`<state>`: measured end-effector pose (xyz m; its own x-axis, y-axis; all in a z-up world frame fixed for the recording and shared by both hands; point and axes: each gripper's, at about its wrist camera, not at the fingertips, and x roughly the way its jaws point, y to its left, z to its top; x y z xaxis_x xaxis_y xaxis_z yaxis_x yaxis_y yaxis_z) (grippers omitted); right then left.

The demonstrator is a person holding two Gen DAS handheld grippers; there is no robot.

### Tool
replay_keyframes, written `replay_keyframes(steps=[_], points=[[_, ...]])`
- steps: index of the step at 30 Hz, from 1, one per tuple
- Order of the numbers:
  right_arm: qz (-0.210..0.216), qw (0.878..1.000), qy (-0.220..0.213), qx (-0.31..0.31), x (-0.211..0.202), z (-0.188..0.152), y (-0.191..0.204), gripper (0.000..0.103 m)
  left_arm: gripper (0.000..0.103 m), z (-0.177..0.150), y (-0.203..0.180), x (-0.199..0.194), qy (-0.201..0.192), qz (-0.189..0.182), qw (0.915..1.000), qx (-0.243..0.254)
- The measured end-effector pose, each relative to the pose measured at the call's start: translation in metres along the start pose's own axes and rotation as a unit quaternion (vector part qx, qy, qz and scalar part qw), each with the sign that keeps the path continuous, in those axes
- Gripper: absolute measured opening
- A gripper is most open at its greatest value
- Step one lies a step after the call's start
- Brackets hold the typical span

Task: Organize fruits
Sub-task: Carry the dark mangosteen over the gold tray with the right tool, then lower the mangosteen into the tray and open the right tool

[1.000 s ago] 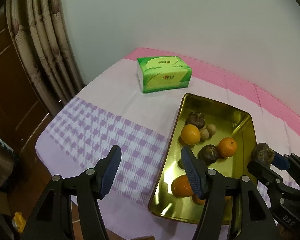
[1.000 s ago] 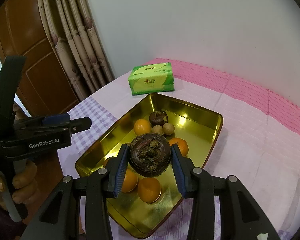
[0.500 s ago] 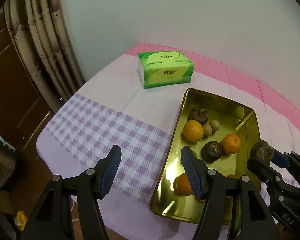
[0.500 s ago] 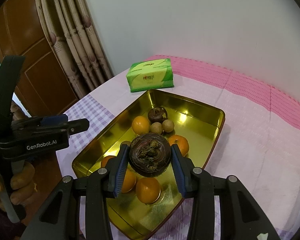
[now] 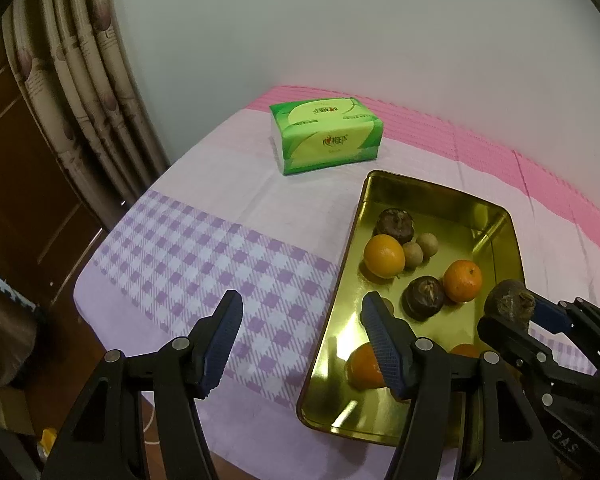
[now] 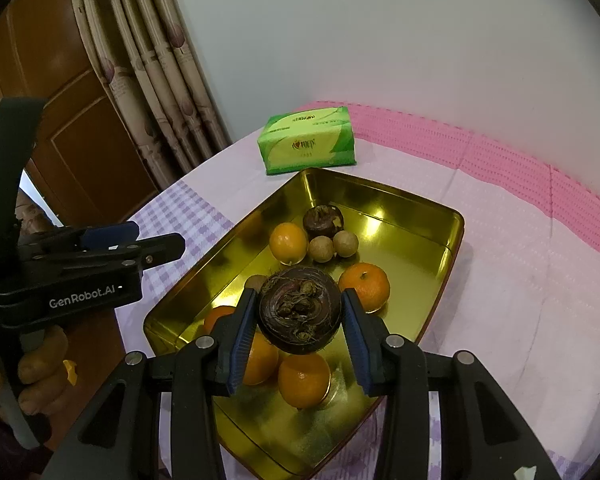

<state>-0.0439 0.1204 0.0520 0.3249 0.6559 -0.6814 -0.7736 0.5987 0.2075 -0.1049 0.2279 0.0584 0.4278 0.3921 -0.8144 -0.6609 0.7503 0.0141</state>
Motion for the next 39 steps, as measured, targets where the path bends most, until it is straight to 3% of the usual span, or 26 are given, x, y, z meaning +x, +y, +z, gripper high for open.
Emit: replay_keyframes(steps=[28,39], points=[[0.001,1.000,0.012,0.005,0.015,-0.002,-0.004,0.040,0.063,-0.001,-0.008,0.004,0.005,0.002,0.9997,0.024],[0.006,1.000,-0.019,0.003,-0.003,0.005,-0.001,0.046,0.063,-0.001,-0.009,0.004,0.007,0.000,0.9996,0.028]])
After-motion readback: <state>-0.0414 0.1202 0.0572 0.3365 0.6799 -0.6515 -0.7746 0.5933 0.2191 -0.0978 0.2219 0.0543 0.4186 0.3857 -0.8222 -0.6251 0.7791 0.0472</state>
